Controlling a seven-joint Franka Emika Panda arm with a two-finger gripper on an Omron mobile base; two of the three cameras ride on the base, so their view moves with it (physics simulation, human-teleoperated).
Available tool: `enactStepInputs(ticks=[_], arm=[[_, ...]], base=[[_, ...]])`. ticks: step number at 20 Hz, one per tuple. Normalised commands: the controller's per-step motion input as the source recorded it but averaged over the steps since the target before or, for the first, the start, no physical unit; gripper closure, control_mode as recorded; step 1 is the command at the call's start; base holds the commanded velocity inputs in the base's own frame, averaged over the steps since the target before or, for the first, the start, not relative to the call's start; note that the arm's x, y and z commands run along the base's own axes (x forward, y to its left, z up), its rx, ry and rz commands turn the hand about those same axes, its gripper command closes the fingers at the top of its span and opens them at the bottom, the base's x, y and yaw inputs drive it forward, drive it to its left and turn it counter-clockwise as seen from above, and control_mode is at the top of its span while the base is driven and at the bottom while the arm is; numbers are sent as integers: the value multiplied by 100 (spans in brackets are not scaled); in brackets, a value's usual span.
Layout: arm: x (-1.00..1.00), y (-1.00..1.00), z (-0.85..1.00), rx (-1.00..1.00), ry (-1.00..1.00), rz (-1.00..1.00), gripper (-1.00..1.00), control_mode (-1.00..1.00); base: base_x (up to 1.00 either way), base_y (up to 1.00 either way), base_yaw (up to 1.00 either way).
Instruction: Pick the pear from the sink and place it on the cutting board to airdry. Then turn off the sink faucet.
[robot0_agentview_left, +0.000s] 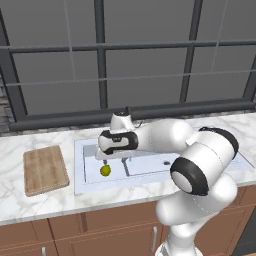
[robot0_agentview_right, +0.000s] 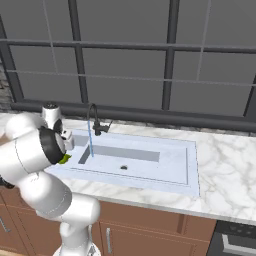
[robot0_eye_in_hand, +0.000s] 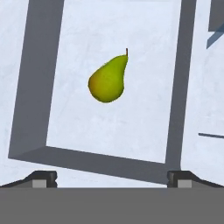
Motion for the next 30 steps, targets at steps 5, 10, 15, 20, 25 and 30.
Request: enactStepInputs(ticks=[5, 10, 15, 20, 25, 30], arm=[[6, 1, -15, 0, 0, 0, -100, -100], [8, 5, -16, 0, 0, 0, -100, -100], [9, 9, -12, 0, 0, 0, -100, -100], [10, 7, -8, 0, 0, 0, -100, -100], [14, 1, -11, 0, 0, 0, -100, -100], [24, 0, -16, 0, 0, 0, -100, -100]], base=[[0, 0, 0], [0, 0, 0], [0, 0, 0], [0, 0, 0], [0, 0, 0], [0, 0, 0]])
